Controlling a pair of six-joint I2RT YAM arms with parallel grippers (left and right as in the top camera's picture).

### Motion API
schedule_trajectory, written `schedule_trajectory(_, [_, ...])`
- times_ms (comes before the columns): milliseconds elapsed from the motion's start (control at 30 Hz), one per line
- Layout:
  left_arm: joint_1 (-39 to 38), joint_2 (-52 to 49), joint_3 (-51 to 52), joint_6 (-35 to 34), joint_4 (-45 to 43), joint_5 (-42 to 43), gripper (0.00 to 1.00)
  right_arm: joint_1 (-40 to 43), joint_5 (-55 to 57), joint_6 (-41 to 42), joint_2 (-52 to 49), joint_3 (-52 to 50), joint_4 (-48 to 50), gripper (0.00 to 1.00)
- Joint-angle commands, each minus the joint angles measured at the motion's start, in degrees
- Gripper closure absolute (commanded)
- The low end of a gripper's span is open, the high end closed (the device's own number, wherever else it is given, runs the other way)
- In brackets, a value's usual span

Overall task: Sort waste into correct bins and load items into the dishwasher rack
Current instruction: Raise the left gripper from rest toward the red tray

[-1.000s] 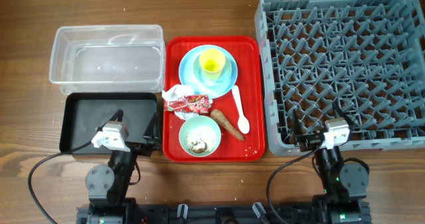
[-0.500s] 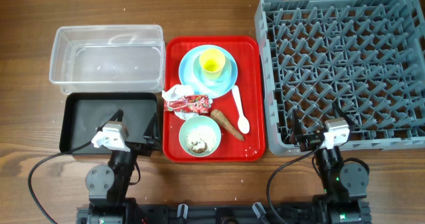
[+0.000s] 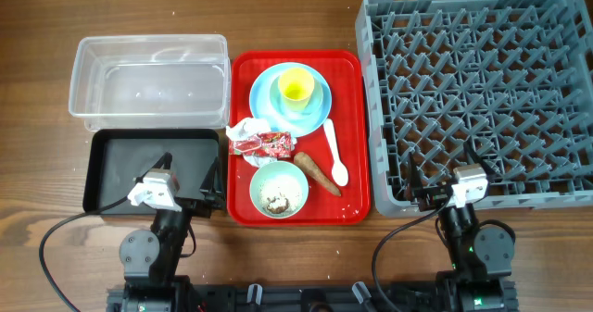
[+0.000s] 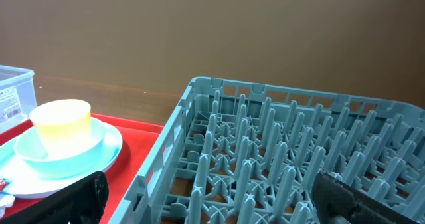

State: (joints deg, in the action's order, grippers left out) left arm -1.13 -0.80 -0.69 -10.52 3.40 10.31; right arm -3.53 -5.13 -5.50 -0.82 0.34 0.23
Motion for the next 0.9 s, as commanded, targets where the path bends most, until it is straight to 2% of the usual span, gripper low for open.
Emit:
schedule_trajectory(0, [-0.3, 0.6, 0.3, 1.1, 0.1, -0.3, 0.00, 0.2, -0.7, -0.5, 0.7, 0.0, 0.1, 0.00])
schedule_trajectory(233, [-0.3, 0.6, 0.3, -0.2, 0.1, 0.1, 0.00, 0.2, -0.7, -0.5, 0.7, 0.0, 0.1, 0.00])
schedule_trajectory(367, [-0.3, 0.4, 0.3, -11.4, -1.1, 2.6, 0.00, 0.2, -0.7, -0.5, 0.7, 0.0, 0.1, 0.00])
schedule_trajectory(467, [-0.3, 0.4, 0.3, -15.3, -1.0, 9.8, 0.01, 0.2, -0.7, -0.5, 0.7, 0.0, 0.1, 0.00])
schedule_trajectory(567, [-0.3, 0.4, -0.4, -19.1, -0.9, 12.5, 0.00, 0.2, -0.7, -0.5, 0.7, 0.0, 0.1, 0.00])
schedule_trajectory(700, [-0.3, -0.5, -8.7, -19.9, 4.7, 13.3, 0.00, 0.2, -0.7, -0.5, 0.7, 0.0, 0.1, 0.00])
schedule_trajectory(867, [-0.3, -11.1, -26.9, -15.5, 17.4, 13.3, 0.00, 0.2, -0.7, -0.5, 0.7, 0.0, 0.1, 0.00])
